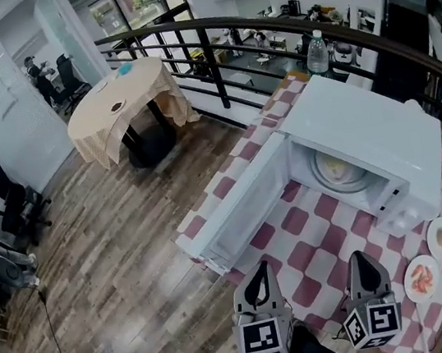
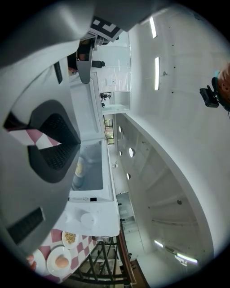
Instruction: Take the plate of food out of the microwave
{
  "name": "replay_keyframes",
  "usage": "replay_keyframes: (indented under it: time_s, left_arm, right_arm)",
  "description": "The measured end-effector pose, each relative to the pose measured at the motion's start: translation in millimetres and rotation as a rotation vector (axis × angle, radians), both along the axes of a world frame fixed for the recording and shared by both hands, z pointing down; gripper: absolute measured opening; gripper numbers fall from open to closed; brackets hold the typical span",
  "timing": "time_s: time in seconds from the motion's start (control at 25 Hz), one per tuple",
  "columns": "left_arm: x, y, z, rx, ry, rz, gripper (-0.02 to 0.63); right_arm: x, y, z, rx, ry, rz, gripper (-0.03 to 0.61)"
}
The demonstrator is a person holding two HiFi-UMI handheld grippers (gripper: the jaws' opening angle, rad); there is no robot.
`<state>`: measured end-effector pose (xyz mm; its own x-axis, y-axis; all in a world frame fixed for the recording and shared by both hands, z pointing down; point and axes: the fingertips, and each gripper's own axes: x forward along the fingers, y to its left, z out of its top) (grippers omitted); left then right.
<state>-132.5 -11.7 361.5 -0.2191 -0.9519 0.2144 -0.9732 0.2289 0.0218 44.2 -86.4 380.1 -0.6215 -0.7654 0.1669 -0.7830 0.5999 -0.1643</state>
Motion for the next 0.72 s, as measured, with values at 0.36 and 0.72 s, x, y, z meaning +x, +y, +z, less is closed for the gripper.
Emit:
replay_keyframes:
  time_s: [0.36,0.72]
  left_arm:
    - [31.4,-32.5,5.8,-0.011,0.067,0.084,0.012]
    - [59.0,-69.8,23.8,-0.035,0.105,0.205,0.012]
  right_arm:
    - [23.2,-13.2,0.0,-0.003,-0.015,0.063,-0.009]
    - [50.0,-24.1,13.3,-0.023,0.012,0.174,-0.009]
